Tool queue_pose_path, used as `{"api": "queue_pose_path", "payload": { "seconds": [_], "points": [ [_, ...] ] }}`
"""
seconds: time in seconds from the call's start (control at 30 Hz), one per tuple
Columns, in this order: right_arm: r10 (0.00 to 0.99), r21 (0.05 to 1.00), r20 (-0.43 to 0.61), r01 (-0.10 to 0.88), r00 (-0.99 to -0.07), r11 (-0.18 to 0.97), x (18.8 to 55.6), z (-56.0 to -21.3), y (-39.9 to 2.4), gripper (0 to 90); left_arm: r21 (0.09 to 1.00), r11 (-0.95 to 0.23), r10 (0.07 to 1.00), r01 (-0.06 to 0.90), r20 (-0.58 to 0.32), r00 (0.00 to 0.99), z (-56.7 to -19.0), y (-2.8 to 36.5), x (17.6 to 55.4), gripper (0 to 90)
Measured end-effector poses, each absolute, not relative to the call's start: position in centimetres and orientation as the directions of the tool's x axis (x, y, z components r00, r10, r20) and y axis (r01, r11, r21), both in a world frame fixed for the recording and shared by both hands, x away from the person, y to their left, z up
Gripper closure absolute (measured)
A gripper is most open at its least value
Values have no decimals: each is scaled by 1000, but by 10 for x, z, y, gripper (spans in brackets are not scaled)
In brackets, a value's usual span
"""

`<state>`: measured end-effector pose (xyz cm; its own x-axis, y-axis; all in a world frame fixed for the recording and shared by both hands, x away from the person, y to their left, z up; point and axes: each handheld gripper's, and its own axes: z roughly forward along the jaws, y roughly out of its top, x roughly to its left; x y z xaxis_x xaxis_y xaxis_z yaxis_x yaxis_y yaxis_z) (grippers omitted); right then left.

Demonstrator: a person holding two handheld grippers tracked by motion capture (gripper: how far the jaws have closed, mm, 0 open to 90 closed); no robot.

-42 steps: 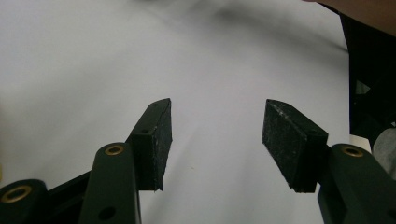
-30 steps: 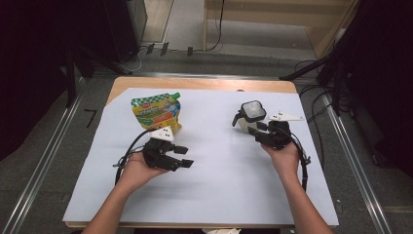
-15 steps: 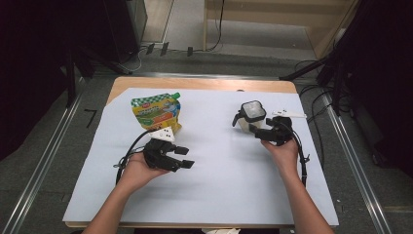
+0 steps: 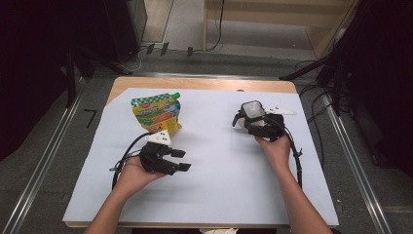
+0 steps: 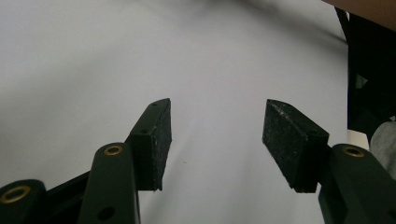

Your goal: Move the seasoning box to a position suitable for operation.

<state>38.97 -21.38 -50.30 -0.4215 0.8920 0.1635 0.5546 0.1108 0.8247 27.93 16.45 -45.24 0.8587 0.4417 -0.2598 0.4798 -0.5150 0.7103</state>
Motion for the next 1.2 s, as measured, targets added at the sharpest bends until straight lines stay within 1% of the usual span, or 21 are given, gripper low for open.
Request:
{"api": "queue_pose_path", "payload": {
  "seconds": [0.13, 0.2, 0.43, 0.6, 0.8, 1.07, 1.17, 1.2],
  "points": [
    [896, 831, 143, 543, -420, 121, 392, -505, -210, 144, 706, -515, 448, 486, -261, 855, -453, 165, 277, 431],
    [903, 844, 121, 522, -413, 126, 394, -508, -207, 140, 706, -515, 448, 486, -262, 855, -454, 165, 277, 431],
    [910, 859, 109, 499, -400, 117, 398, -513, -202, 137, 702, -517, 449, 489, -264, 854, -455, 166, 274, 430],
    [923, 872, 73, 473, -379, 125, 401, -518, -196, 142, 702, -511, 450, 496, -273, 850, -456, 168, 274, 430],
    [923, 877, 89, 468, -375, 105, 407, -521, -194, 139, 695, -515, 450, 501, -278, 848, -457, 167, 273, 430],
    [925, 870, 61, 475, -374, 135, 409, -519, -191, 156, 698, -510, 456, 503, -277, 846, -457, 168, 273, 430],
    [926, 869, 61, 477, -373, 134, 408, -518, -192, 157, 699, -507, 456, 504, -279, 845, -457, 168, 273, 430],
    [925, 869, 77, 481, -372, 121, 408, -518, -192, 158, 698, -508, 454, 504, -280, 846, -457, 169, 273, 430]
  ]
}}
